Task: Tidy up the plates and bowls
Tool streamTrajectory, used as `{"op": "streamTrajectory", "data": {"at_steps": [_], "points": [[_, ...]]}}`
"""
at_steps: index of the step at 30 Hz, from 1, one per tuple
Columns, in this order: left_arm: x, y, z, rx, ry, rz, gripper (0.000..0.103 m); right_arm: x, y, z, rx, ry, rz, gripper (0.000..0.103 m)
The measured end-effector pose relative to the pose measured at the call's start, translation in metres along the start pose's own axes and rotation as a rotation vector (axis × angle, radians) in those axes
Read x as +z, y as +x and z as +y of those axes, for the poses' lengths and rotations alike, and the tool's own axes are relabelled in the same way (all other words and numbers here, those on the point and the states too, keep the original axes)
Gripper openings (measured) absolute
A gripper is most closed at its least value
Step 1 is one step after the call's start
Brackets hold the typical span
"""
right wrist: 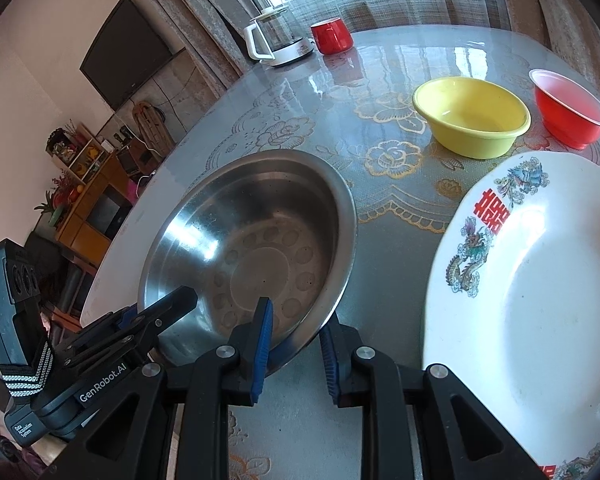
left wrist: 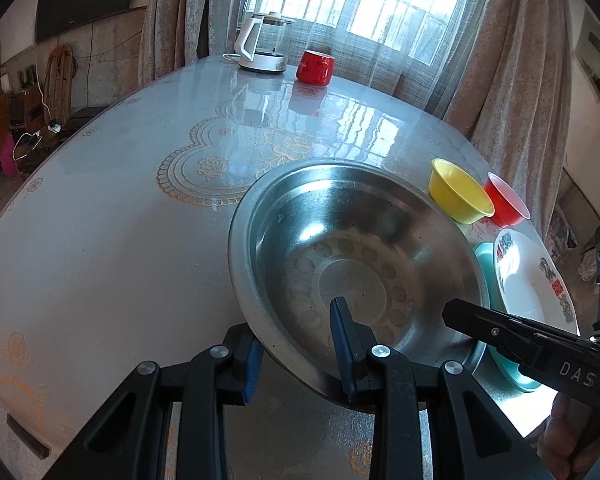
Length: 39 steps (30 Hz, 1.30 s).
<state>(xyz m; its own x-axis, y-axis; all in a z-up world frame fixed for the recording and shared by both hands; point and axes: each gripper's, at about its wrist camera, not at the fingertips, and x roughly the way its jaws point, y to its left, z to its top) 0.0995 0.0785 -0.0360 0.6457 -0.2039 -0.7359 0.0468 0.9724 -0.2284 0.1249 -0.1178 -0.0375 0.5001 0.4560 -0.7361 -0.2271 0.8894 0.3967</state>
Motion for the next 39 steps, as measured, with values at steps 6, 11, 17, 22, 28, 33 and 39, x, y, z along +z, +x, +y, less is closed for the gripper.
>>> {"op": "streamTrajectory", "data": {"at_steps": [6, 11, 17, 22, 28, 33, 39], "points": [[0.001, 0.000, 0.005, 0.001, 0.016, -0.006, 0.032, -0.001, 0.003, 0.002, 0.018, -0.014, 0.004, 0.024], [0.003, 0.002, 0.004, 0.018, 0.032, -0.011, 0.034, 0.000, 0.002, 0.002, 0.003, -0.024, 0.002, 0.026], [0.001, -0.002, 0.004, 0.072, 0.051, -0.051, 0.037, 0.000, -0.003, 0.007, -0.002, -0.054, -0.006, 0.034], [0.000, -0.005, 0.011, 0.079, 0.020, -0.064, 0.040, 0.000, -0.014, 0.001, 0.006, -0.033, -0.027, 0.037], [0.007, -0.016, 0.016, 0.124, 0.010, -0.100, 0.040, 0.004, -0.035, -0.011, 0.004, 0.009, -0.080, 0.038], [0.021, -0.029, 0.010, 0.139, 0.054, -0.156, 0.040, 0.013, -0.052, -0.033, -0.004, 0.084, -0.132, 0.038], [0.041, -0.026, -0.012, 0.063, 0.095, -0.145, 0.040, 0.024, -0.067, -0.067, -0.018, 0.200, -0.168, 0.038]]}}
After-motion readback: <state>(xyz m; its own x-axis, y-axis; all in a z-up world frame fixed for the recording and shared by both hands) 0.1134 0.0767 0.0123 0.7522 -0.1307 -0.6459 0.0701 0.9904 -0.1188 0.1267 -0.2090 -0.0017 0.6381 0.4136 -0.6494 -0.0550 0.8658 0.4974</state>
